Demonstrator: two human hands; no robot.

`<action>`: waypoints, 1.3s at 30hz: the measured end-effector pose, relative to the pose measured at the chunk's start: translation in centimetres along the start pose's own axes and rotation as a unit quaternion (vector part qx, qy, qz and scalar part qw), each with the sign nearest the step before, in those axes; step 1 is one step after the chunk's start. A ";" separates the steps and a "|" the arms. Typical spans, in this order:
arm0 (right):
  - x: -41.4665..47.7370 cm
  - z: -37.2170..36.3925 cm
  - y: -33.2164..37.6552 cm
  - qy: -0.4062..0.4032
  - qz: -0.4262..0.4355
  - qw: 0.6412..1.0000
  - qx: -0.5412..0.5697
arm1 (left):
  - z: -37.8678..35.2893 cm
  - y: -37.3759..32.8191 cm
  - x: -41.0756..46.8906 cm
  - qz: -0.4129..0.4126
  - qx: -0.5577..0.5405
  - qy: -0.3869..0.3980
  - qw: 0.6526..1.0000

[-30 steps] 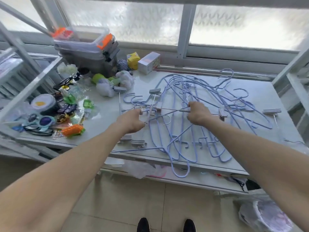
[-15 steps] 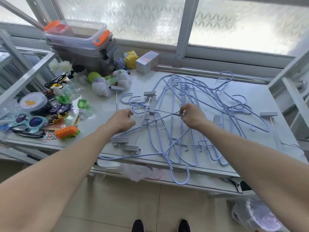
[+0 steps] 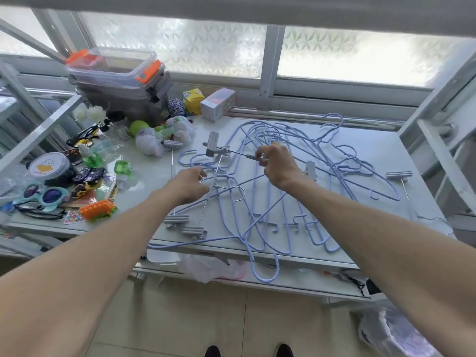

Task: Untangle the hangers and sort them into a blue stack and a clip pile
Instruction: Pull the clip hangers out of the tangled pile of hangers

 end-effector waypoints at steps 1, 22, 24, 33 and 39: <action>-0.1 0.1 0.1 0.000 -0.004 1.000 0.001 | -0.1 -0.2 -0.2 -0.002 0.004 0.001 1.000; -8.6 8.2 -12.4 -0.031 -0.209 0.977 0.019 | -6.6 -11.2 -1.7 -0.074 0.135 0.068 0.986; -9.9 8.9 -14.3 -0.036 -0.227 0.973 0.018 | -8.0 -13.4 -1.8 -0.091 0.153 0.075 0.981; -14.6 12.4 -22.6 -0.054 -0.312 0.948 0.004 | -13.3 -23.5 -2.6 -0.162 0.208 0.079 0.961; -16.3 13.7 -26.3 -0.065 -0.351 0.934 -0.006 | -16.0 -27.8 -2.9 -0.180 0.222 0.080 0.955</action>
Point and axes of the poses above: each hand's wrist, its own x-axis towards the middle knuckle, its own z-axis out of the back of the hand, y = z × x, the point moved 8 cm from there along x, towards the middle knuckle, and after that the axes turned 1 degree about x, right-handed, at the moved point
